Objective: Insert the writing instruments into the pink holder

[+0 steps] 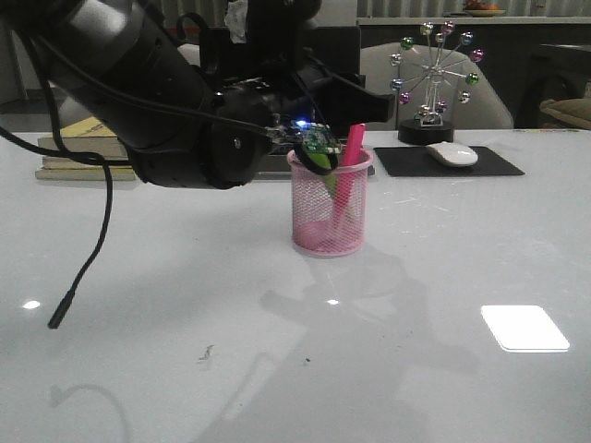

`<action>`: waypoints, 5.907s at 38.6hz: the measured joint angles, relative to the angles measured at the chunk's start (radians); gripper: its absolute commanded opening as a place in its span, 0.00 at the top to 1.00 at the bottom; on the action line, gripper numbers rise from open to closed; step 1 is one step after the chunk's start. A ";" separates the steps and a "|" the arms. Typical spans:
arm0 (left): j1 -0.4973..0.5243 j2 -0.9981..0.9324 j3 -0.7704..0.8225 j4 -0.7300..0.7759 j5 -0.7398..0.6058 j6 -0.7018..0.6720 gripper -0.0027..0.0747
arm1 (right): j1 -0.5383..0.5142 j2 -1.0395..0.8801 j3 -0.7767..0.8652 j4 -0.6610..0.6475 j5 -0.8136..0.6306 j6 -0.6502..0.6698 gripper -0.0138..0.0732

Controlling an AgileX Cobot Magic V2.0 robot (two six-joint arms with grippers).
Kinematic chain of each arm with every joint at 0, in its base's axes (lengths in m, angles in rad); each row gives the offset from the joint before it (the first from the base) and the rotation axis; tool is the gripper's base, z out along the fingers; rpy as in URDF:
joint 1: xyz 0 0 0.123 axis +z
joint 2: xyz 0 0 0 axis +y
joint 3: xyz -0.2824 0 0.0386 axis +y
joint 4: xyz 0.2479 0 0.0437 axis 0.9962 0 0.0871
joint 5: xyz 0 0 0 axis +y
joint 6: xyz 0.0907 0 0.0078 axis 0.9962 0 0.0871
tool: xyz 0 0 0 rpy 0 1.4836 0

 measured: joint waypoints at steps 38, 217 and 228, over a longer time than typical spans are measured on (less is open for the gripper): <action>0.287 -0.915 0.000 0.030 0.978 0.105 0.65 | 0.000 0.000 0.000 0.000 -0.050 0.000 0.47; 0.648 -1.735 0.697 0.133 1.481 0.053 0.65 | 0.000 -0.585 0.690 0.180 -0.765 0.002 0.79; 0.648 -1.735 0.697 0.133 1.481 0.053 0.65 | 0.000 -0.585 0.690 0.180 -0.738 0.002 0.79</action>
